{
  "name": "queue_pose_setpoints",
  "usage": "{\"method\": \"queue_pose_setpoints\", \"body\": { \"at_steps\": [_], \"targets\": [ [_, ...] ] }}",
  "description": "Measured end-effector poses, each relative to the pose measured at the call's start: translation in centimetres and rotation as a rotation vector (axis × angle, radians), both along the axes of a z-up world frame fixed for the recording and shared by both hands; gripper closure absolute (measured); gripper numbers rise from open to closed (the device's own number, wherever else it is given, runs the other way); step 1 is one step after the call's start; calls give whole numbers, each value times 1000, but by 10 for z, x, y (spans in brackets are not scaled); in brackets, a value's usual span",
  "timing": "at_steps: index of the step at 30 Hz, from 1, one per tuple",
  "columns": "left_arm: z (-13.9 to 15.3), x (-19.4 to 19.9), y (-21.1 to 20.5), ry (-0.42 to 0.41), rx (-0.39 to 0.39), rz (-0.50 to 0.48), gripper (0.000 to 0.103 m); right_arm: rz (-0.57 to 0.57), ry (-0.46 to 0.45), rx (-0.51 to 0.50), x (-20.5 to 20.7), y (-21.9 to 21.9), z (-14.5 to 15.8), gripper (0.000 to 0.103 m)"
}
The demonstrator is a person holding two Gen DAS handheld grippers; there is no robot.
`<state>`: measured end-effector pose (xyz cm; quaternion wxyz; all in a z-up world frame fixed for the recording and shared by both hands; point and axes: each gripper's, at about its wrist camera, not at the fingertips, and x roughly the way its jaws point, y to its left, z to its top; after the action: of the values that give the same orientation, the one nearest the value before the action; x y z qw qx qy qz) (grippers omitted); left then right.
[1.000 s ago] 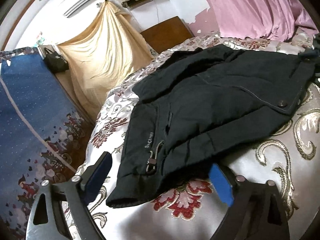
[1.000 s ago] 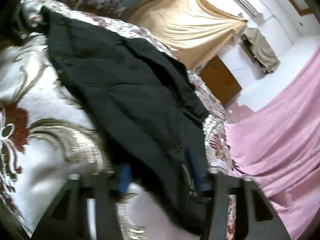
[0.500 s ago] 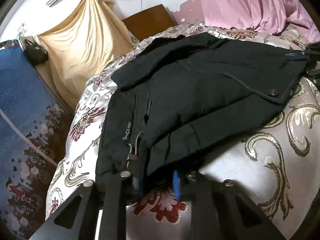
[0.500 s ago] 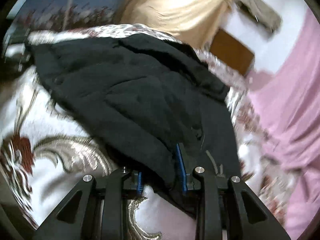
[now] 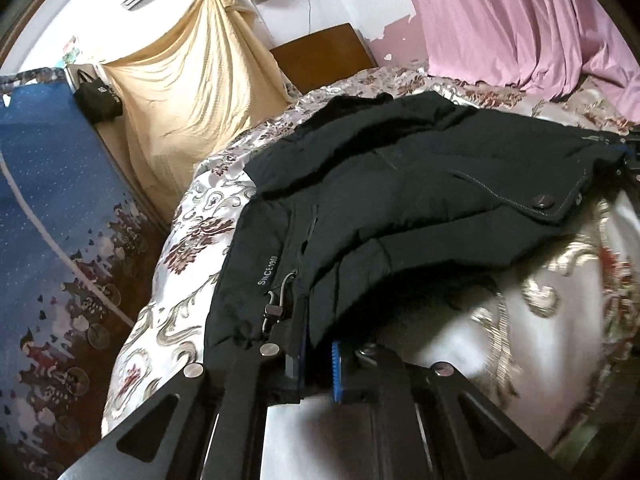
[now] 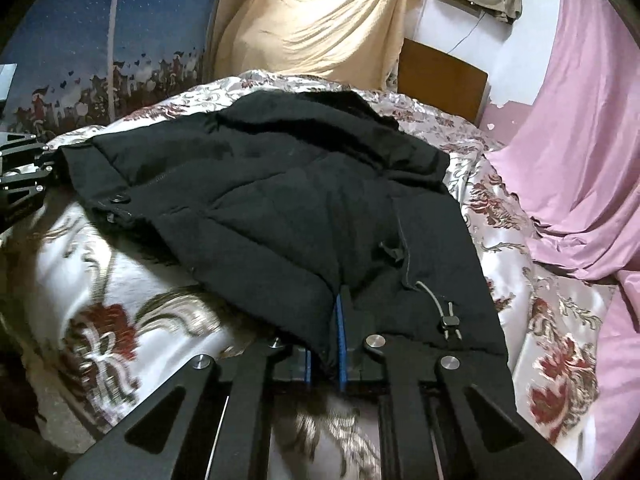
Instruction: Fold large clothes
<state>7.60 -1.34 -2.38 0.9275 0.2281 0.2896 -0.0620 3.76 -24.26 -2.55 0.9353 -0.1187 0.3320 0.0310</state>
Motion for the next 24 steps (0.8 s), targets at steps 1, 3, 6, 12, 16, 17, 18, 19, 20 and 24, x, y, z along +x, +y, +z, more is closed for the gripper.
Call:
{"method": "queue_pose_setpoints", "body": {
  "at_steps": [1, 3, 6, 12, 16, 17, 18, 19, 20, 24],
  "targets": [
    [6, -8, 0, -12, 2, -1, 94, 0, -4, 4, -5, 0, 5, 96],
    [15, -20, 1, -26, 3, -5, 94, 1, -17, 7, -18, 1, 16, 96],
    [27, -36, 6, -24, -38, -10, 94, 4, -33, 18, -38, 0, 32, 96],
    [35, -34, 7, -24, -84, 0, 94, -16, -56, 52, -47, -6, 41, 96],
    [41, -30, 4, -71, -103, -8, 94, -44, -111, 63, -36, -8, 47, 96],
    [43, -27, 2, -93, -93, -11, 94, -55, -133, 64, -33, -8, 48, 96],
    [45, -26, 0, -108, -85, -13, 95, -70, -166, 59, -27, -8, 51, 96],
    [49, -20, -3, -128, -75, -17, 95, -78, -187, 53, -24, -6, 52, 96],
    [54, -12, -5, -145, -66, -21, 95, -87, -209, 49, -19, -5, 54, 96],
    [74, 20, -12, -197, -60, -16, 95, -90, -259, 22, 12, -5, 70, 96]
  ]
}}
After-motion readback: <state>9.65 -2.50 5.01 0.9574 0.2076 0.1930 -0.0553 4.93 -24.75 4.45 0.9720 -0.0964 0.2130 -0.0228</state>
